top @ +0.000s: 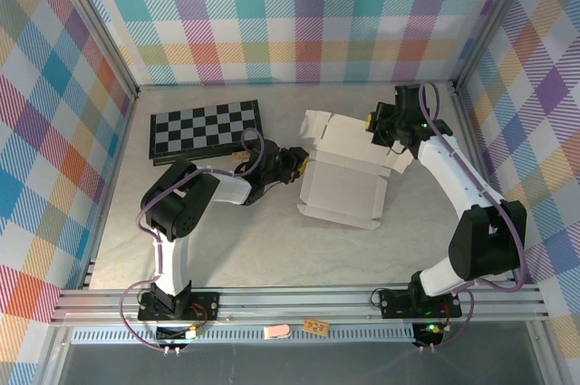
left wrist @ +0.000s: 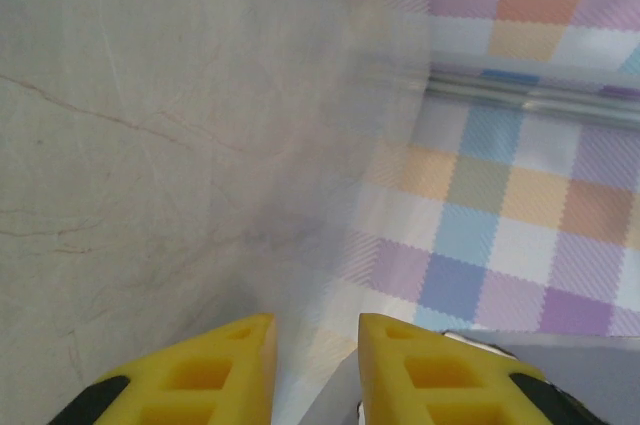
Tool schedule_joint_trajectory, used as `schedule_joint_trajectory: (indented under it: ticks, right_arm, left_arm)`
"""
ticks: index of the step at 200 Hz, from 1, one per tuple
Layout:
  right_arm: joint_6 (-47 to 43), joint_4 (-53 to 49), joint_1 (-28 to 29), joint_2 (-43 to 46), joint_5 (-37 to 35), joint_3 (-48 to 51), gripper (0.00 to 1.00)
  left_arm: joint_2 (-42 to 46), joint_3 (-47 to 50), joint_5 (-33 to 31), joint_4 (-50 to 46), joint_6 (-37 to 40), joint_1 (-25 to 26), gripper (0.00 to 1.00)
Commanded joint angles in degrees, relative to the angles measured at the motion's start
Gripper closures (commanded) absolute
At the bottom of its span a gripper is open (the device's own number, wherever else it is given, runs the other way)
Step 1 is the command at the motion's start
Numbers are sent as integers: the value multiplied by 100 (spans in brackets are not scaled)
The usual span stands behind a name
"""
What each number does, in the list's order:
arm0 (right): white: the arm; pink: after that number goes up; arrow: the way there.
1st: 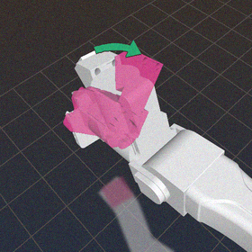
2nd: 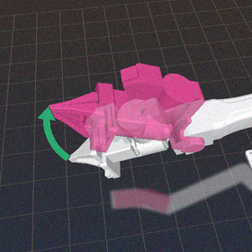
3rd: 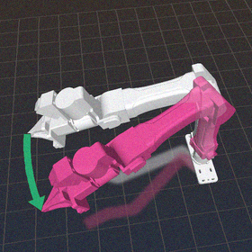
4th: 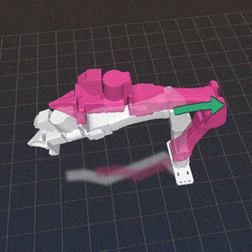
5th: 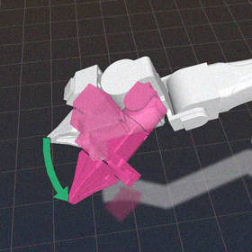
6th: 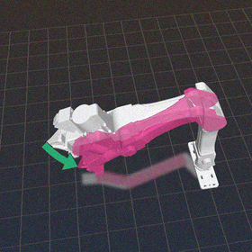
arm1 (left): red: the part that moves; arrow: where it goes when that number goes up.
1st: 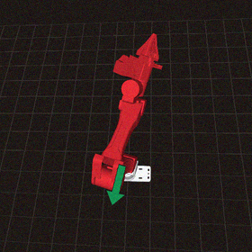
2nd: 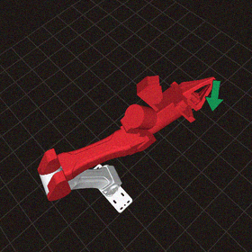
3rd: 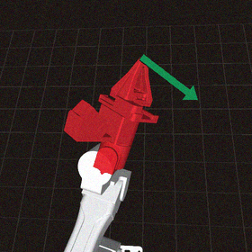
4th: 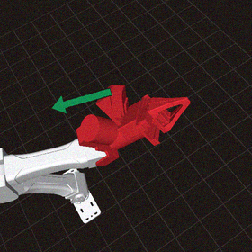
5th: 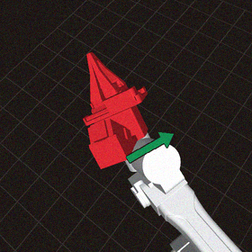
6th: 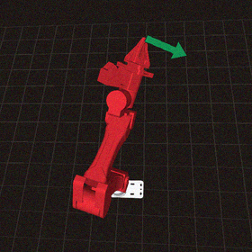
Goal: Fold the paper box
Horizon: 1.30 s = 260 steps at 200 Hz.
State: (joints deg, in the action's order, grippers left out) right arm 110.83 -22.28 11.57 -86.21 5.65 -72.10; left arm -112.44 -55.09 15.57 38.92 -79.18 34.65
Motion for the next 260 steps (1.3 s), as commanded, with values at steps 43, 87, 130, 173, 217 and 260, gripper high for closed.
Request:
schedule_joint_trajectory:
  ticks: [43, 87, 130, 173, 217, 260]
  right_arm:
    - [169, 105, -19, -101, 199, 64, 100]
    - [217, 153, 65, -115, 217, 116, 100]
    - [223, 147, 160, -141, 252, 114, 100]
    - [259, 139, 301, -117, 211, 211, 100]
    - [66, 144, 331, -72, 92, 300, 100]
    - [-911, 772, 310, -223, -83, 535, 100]
  left_arm:
    - [362, -969, -96, -2150, 1527, 281, 66]
    - [139, -1865, -305, -3729, 2468, 487, 63]
    - [-198, -2835, -908, -5386, 3509, 788, 63]
    - [-618, -3757, -1767, -6927, 4042, 1113, 63]
    - [-906, -4360, -2653, -7880, 4332, 1415, 62]
    - [449, -3722, -2577, -7570, 4321, 1357, 53]
